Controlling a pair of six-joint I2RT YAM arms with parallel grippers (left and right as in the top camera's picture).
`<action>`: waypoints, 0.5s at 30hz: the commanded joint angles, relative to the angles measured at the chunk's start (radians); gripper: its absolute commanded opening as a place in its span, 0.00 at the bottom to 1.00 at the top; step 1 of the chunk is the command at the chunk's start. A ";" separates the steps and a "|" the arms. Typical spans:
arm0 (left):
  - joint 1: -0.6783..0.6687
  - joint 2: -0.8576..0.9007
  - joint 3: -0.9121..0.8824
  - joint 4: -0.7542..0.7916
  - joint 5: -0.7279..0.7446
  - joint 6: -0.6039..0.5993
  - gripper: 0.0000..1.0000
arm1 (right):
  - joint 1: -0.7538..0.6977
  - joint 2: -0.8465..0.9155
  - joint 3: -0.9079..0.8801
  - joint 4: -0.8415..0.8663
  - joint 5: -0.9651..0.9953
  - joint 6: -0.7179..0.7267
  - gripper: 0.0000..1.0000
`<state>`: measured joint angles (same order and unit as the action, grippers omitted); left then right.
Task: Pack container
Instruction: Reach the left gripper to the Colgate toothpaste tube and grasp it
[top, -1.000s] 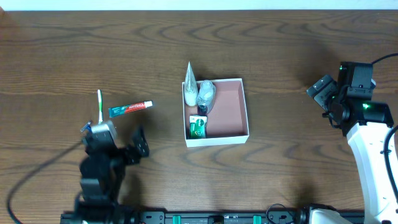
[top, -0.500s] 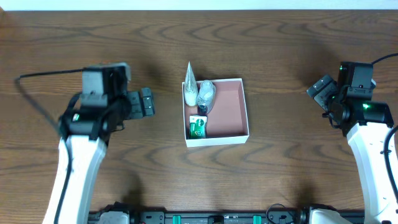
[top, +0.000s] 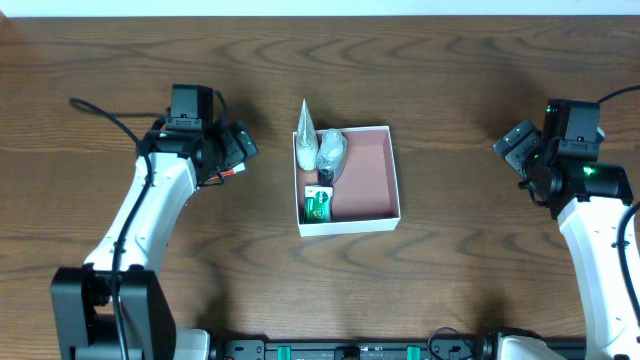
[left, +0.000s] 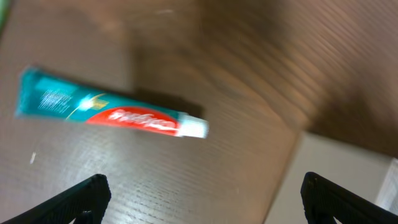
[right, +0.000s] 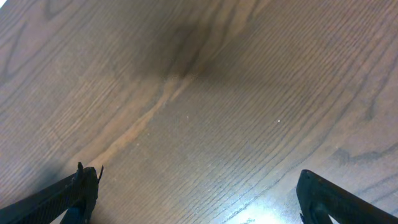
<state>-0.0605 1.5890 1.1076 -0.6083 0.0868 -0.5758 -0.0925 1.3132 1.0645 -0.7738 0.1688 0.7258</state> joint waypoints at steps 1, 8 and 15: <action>0.005 0.019 0.011 -0.012 -0.147 -0.394 0.99 | -0.007 -0.013 0.003 -0.002 0.007 -0.009 0.99; 0.005 0.026 0.009 -0.018 -0.212 -0.653 0.95 | -0.007 -0.013 0.003 -0.002 0.007 -0.009 0.99; 0.010 0.081 0.009 -0.019 -0.225 -0.791 0.95 | -0.007 -0.013 0.003 -0.002 0.007 -0.009 0.99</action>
<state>-0.0593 1.6257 1.1076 -0.6224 -0.1085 -1.2522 -0.0925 1.3132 1.0645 -0.7738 0.1688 0.7258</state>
